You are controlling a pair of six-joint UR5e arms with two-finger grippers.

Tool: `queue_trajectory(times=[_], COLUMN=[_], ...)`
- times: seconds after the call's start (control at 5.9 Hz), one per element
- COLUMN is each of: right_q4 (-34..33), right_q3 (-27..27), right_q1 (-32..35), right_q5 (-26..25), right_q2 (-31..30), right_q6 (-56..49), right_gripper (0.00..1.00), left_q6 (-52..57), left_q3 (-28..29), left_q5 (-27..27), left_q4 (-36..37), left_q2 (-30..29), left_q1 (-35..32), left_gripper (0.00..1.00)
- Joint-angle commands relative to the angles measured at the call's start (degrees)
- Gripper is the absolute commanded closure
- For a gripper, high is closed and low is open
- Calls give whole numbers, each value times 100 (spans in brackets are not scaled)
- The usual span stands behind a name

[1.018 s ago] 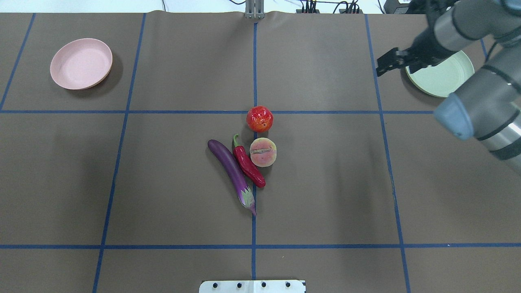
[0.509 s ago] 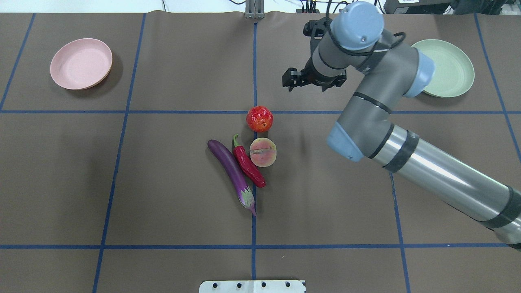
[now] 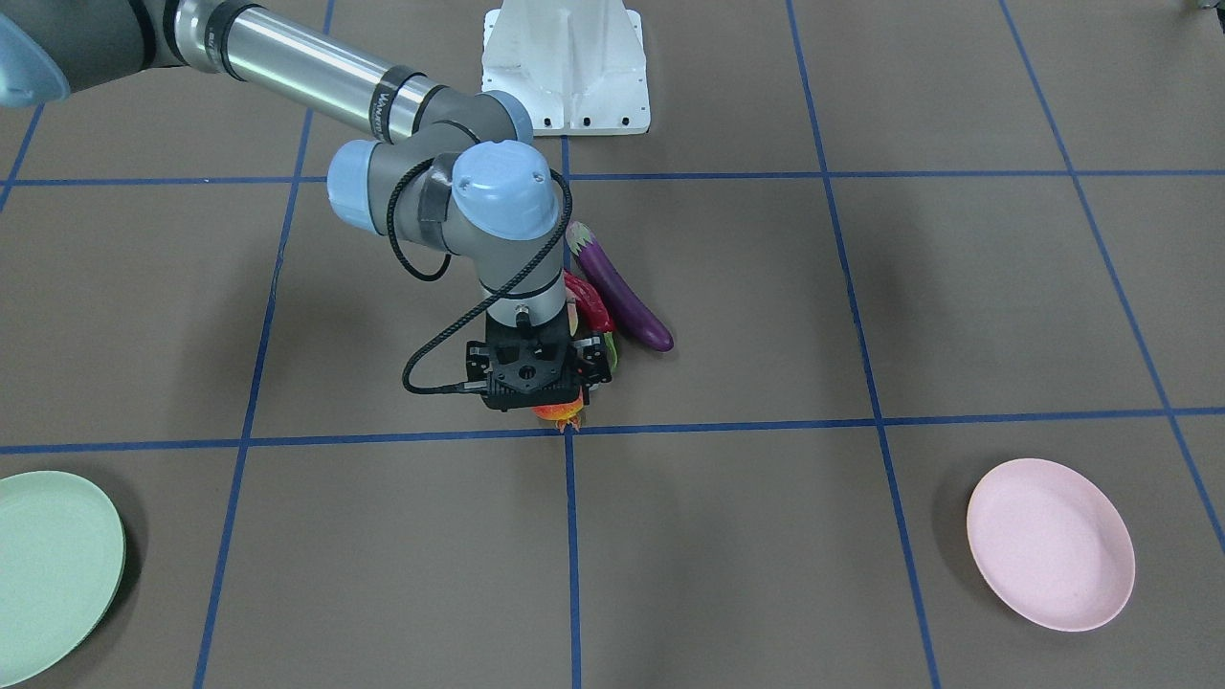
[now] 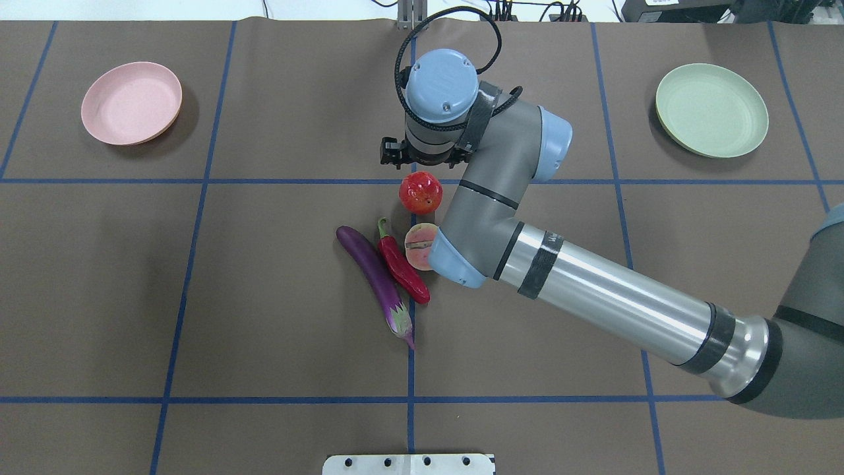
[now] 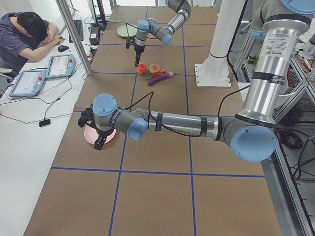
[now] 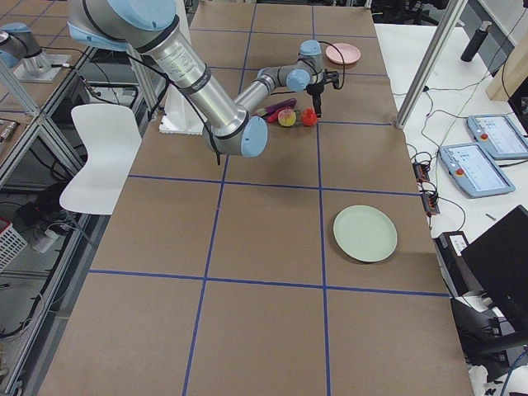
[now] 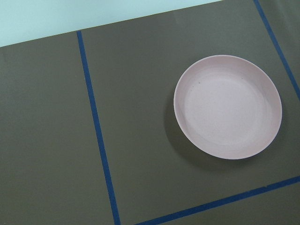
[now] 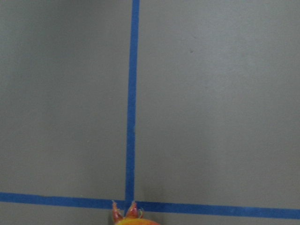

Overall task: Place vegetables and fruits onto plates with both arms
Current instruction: 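Move the right gripper over the red pomegranate and lower, then close the right gripper on the pomegranate and lift it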

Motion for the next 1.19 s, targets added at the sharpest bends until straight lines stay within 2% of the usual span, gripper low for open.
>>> queue_trajectory(times=[0.0, 0.34, 0.51, 0.68, 0.85, 1.02], right_q4=[-23, -328, -331, -331, -314, -314], right_q3=[-194, -318, -318, -300, -187, -99], right_q1=[-252, -254, -254, -236, -18, 471], right_q5=[-218, -219, -219, -210, -132, 339], right_q2=[59, 32, 32, 41, 50, 41], right_q6=[-23, -722, -770, -762, -762, -814], right_gripper=[2, 4, 21, 99, 100, 100], left_q6=[-3, -11, -11, -11, -11, -20], left_q3=[-9, -1, -9, -9, -9, -18], left_q5=[0, 0, 0, 0, 0, 0], left_q4=[0, 0, 0, 0, 0, 0], left_q2=[1, 1, 1, 1, 1, -8], left_q1=[-8, 1, 1, 1, 1, 1], left_gripper=[0, 0, 0, 0, 0, 0])
